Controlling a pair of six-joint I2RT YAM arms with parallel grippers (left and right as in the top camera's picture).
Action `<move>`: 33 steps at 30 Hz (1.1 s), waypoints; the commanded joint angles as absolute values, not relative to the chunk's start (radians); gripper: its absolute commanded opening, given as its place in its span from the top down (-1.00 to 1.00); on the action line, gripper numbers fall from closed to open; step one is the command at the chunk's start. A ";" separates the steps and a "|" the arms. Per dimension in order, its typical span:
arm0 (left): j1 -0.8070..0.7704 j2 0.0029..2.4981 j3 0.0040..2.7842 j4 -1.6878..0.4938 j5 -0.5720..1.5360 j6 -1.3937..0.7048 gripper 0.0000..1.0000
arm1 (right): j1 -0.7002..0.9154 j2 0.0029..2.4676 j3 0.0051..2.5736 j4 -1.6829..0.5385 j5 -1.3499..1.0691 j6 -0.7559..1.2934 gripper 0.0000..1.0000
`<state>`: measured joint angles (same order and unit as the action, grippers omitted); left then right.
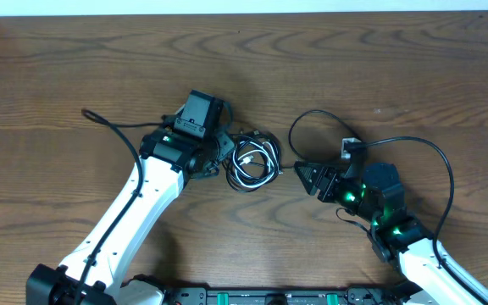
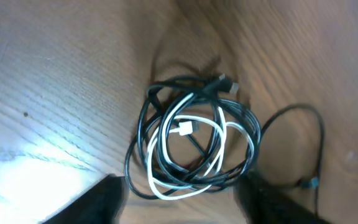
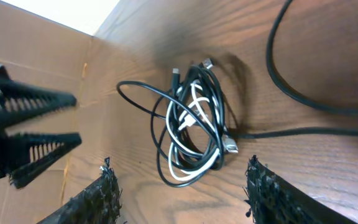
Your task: Untangle cables
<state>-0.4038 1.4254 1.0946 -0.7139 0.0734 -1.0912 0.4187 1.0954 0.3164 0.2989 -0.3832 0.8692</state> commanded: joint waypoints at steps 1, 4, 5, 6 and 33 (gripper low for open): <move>-0.399 1.458 1.103 -0.700 0.035 -1.380 -0.59 | 0.424 1.098 0.312 0.281 -0.364 0.848 -0.25; -0.398 1.516 1.103 -0.652 0.040 -1.462 -0.59 | 0.424 1.098 0.312 0.273 -0.364 0.848 -0.23; -0.398 1.533 1.103 -0.629 0.041 -1.462 -0.59 | 0.424 1.098 0.312 0.272 -0.365 0.848 -0.22; -0.398 1.552 1.103 -0.606 0.044 -1.462 -0.58 | 0.424 1.098 0.312 0.272 -0.364 0.848 -0.22; -0.393 1.734 1.104 -0.353 0.119 -1.473 -0.45 | 0.424 1.098 0.312 0.226 -0.316 0.848 -0.15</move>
<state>-0.4015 1.7298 1.0946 -0.3553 0.1284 -1.5112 0.4183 1.0954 0.3157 0.2279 -0.3244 0.8604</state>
